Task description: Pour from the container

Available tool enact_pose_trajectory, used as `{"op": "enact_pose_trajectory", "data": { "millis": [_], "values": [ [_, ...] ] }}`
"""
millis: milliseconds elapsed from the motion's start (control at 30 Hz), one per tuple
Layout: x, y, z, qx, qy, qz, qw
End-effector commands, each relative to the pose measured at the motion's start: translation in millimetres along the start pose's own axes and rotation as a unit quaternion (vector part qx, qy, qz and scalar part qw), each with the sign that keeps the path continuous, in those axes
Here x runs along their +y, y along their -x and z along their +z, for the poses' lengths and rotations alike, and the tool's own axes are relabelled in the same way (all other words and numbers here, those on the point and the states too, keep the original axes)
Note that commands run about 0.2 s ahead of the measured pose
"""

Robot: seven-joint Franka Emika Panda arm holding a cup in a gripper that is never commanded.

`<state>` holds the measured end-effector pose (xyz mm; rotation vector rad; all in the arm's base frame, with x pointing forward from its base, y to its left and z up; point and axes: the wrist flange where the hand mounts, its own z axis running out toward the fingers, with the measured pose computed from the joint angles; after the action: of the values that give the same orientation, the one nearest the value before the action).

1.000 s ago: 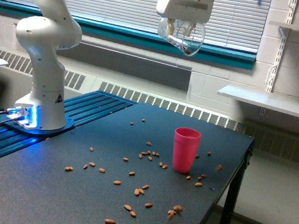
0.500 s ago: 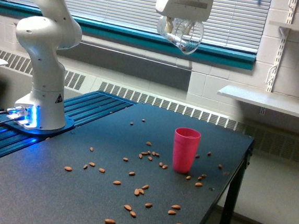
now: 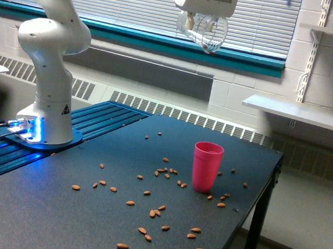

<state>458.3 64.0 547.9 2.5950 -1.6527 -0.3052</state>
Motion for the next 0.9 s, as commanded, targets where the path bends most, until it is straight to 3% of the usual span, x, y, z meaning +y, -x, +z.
{"op": "enact_pose_trajectory", "data": {
  "millis": [33, 233, 733, 900],
  "values": [
    [2, 8, -0.5, -0.003, 0.001, 0.008, 1.0],
    [2, 8, 7.6, -0.004, -0.002, 0.008, 1.0],
    [9, 14, 7.4, -0.009, 0.003, 0.009, 0.9999],
    [8, 0, 10.2, -0.015, 0.008, 0.004, 0.9998]
  ]
}}
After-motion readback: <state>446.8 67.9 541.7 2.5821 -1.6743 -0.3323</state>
